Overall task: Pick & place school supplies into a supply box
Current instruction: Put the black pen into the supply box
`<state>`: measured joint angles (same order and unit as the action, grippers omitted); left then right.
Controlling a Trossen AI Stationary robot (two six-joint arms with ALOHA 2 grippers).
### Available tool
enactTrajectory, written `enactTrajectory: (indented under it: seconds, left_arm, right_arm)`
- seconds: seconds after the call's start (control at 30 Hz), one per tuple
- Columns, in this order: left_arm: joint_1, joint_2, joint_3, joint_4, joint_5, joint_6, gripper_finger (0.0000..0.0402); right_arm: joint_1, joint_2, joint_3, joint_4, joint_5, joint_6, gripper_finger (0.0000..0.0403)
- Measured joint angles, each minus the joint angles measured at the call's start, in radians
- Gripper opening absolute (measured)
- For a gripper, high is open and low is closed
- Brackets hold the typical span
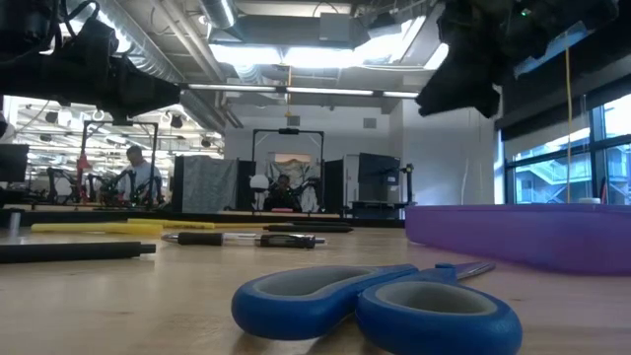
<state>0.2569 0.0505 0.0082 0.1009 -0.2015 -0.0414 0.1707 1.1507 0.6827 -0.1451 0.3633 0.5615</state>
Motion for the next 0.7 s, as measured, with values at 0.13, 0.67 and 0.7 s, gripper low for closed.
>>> enactTrajectory:
  seconds: [0.13, 0.67, 0.7]
  left_arm:
    - [0.0, 0.0, 0.0, 0.0, 0.005, 0.0, 0.0178]
    - [0.0, 0.0, 0.0, 0.03, -0.008, 0.003, 0.018]
    - [0.0, 0.0, 0.0, 0.03, -0.008, 0.003, 0.0179]
  right_arm:
    - [-0.005, 0.002, 0.0, 0.077, 0.036, -0.048, 0.0115]
    - [0.111, 0.002, 0.0, 0.091, -0.051, 0.03, 0.0115]
    - [0.12, 0.002, 0.0, 0.089, -0.051, 0.027, 0.0115]
